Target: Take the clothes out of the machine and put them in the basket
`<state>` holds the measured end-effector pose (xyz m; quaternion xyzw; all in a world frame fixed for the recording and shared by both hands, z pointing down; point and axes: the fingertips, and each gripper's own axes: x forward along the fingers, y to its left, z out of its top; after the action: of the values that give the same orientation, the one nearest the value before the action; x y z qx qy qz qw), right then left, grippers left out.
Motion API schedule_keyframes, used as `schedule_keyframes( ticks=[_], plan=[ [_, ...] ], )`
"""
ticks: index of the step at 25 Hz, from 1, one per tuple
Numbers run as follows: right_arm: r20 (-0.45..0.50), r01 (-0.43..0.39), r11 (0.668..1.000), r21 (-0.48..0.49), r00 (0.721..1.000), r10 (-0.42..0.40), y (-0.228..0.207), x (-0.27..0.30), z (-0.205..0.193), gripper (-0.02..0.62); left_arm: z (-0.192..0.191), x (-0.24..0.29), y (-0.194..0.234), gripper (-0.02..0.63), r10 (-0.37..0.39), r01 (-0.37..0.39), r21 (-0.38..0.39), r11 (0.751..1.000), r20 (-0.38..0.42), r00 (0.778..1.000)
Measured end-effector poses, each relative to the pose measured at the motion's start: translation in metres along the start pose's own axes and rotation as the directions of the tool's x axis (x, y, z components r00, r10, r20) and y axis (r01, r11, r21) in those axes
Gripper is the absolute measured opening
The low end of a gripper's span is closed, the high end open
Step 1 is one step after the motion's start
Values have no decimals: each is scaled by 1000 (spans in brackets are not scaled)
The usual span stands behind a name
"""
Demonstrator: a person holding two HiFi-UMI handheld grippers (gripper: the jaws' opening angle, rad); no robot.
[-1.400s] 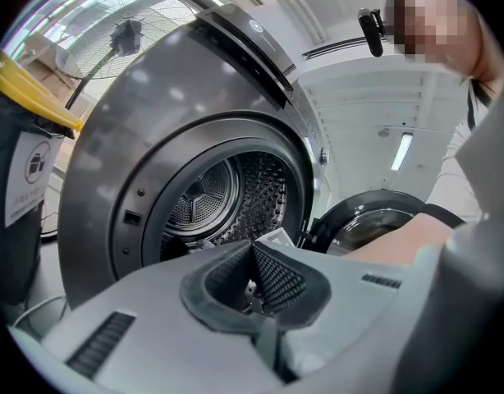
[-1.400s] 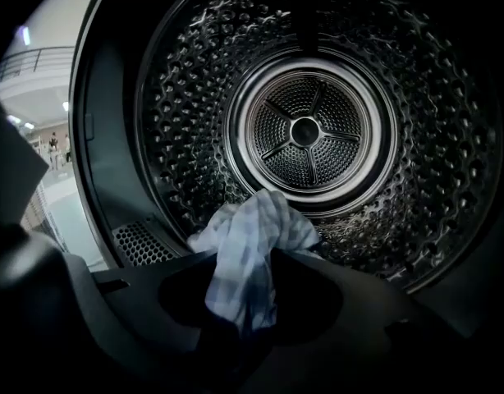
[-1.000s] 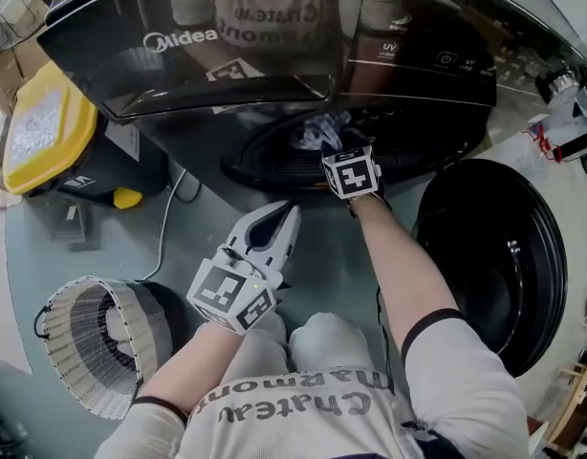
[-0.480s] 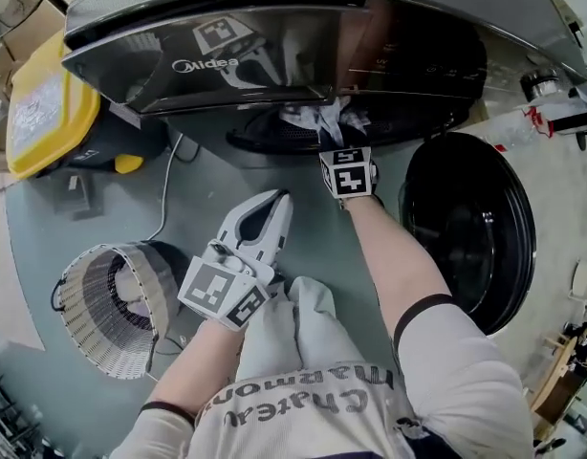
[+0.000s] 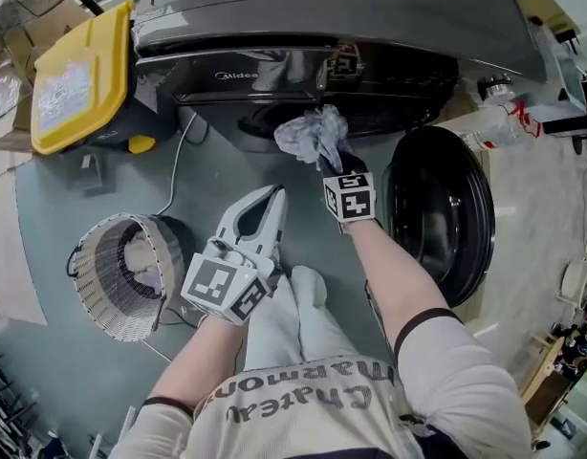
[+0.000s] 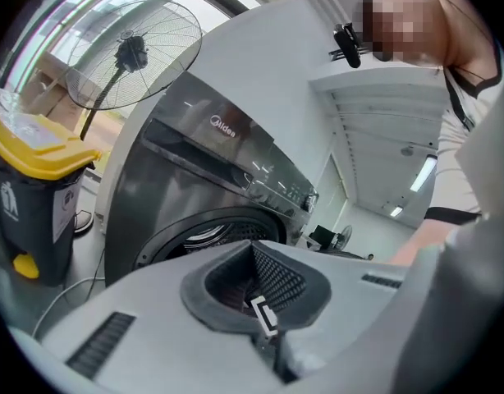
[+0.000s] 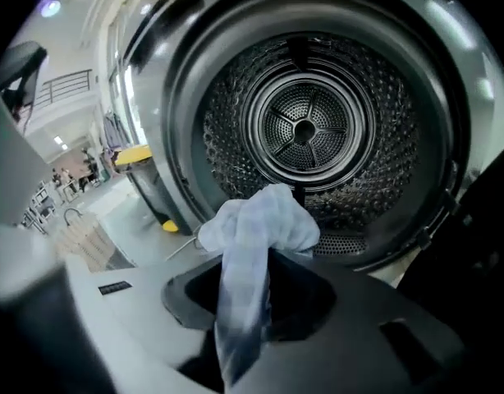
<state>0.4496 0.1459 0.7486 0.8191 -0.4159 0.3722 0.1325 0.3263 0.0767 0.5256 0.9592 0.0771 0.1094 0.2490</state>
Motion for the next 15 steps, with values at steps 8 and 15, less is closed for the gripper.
schedule_keyframes(
  ticks=[8,15],
  plan=[
    [-8,-99,990,105,995,100,35,-101,-10,110,56,-20,-49,8,16,-17,51,999,20,1000],
    [140,-216,966,140,970,196,65,-224,34,107,89,-43,-112,8,-7,6,67,998,14,1000]
  ],
)
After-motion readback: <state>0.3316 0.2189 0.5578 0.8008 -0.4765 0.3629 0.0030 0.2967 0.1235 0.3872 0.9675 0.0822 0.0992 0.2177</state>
